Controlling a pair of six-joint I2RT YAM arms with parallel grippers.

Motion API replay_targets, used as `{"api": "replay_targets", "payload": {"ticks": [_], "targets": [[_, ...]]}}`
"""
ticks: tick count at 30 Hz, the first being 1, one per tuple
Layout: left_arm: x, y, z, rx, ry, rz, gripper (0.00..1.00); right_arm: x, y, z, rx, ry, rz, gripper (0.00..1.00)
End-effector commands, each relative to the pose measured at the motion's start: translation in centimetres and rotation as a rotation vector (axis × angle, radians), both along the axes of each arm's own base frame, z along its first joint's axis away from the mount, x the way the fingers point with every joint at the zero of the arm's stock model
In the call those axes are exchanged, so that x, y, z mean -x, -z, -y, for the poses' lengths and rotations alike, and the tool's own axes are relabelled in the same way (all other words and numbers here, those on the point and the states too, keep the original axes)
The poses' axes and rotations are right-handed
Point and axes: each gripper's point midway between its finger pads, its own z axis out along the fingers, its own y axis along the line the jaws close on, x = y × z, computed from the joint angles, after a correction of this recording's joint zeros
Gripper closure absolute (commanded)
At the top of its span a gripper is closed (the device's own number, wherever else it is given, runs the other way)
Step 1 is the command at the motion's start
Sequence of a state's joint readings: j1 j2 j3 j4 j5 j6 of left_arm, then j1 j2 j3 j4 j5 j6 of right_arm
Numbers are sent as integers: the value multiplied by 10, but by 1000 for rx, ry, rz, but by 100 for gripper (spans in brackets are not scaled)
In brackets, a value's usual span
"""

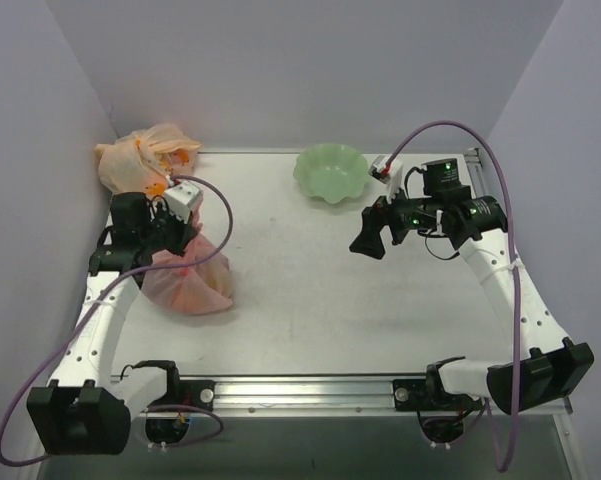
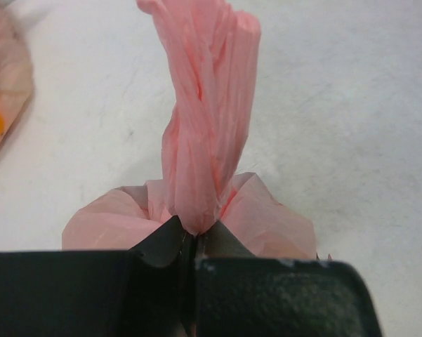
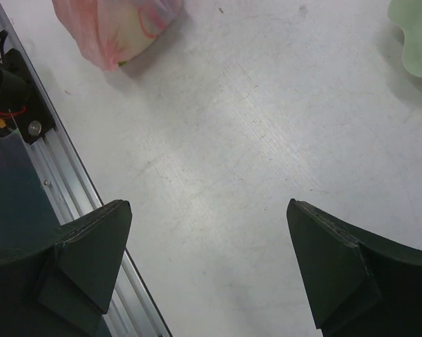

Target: Place the fake fruits into the plastic bag and tie a complex knot

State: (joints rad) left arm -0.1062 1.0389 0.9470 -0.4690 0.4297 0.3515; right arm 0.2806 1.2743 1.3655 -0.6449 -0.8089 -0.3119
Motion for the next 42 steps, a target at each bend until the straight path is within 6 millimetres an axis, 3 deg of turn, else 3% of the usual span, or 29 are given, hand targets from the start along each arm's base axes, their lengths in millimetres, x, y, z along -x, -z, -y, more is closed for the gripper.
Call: {"api": "replay_targets", "payload": {"ticks": [1, 2, 5, 10, 17, 18, 20, 21, 24, 25, 26, 27, 28, 33, 34, 35, 37, 42], "targets": [[-16, -2, -52, -23, -162, -50, 100, 1, 7, 5, 21, 13, -13, 0], [-21, -2, -72, -15, -220, -63, 100, 1, 9, 6, 28, 16, -16, 0], [-40, -9, -104, -10, -282, -52, 100, -1, 14, 10, 47, 29, -17, 0], [-70, -12, -134, -68, -293, -24, 100, 0, 19, 16, 70, 51, -21, 0], [-108, 5, -175, -172, -369, -4, 100, 0, 32, 29, 110, 90, -27, 0], [-111, 19, -183, -196, -384, -35, 100, 0, 34, 30, 116, 95, -31, 0], [-119, 23, -193, -217, -415, -26, 100, 0, 40, 34, 125, 107, -42, 0], [-121, 28, -194, -213, -413, -36, 92, 0, 42, 35, 128, 111, -47, 0], [-116, 25, -184, -175, -378, -41, 63, -3, 49, 41, 149, 147, -64, 0], [-112, 22, -174, -147, -345, -44, 39, -3, 51, 43, 155, 157, -70, 0], [-109, 21, -168, -135, -334, -48, 23, -4, 54, 46, 157, 171, -83, 0], [-106, 14, -163, -132, -334, -41, 9, -5, 56, 47, 157, 184, -96, 0], [-101, 9, -161, -143, -348, -64, 3, -5, 58, 48, 156, 190, -106, 0], [-75, -16, -158, -144, -401, -165, 3, -7, 58, 55, 155, 214, -111, 0], [-58, -13, -156, -150, -401, -235, 2, -7, 58, 55, 156, 213, -111, 0], [-55, -26, -159, -168, -415, -233, 3, -6, 58, 56, 157, 217, -110, 0], [-30, -28, -156, -168, -403, -308, 3, -7, 57, 58, 158, 225, -109, 0], [1, -59, -153, -209, -423, -257, 3, -6, 55, 64, 146, 264, -132, 0]]}}
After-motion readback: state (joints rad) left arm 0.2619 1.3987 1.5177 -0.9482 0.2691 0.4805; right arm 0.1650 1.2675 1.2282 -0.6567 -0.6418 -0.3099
